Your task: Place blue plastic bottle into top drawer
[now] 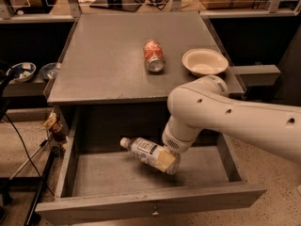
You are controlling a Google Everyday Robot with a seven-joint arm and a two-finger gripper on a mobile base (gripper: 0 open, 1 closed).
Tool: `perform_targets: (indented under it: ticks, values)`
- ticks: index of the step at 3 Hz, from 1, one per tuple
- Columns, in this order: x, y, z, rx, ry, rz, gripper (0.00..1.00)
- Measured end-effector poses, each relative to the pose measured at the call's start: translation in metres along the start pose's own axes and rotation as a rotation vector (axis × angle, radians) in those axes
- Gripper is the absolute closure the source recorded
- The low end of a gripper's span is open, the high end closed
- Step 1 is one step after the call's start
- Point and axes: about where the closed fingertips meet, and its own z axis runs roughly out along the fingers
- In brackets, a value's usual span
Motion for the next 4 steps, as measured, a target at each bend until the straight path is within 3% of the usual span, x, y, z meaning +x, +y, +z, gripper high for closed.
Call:
perform_targets:
  ticks: [1, 4]
  values:
    - [0.000, 0.000, 0.001, -0.001, 0.000, 0.000, 1.00]
    - [0.008, -0.005, 0.046, -0.031, 0.036, 0.036, 1.00]
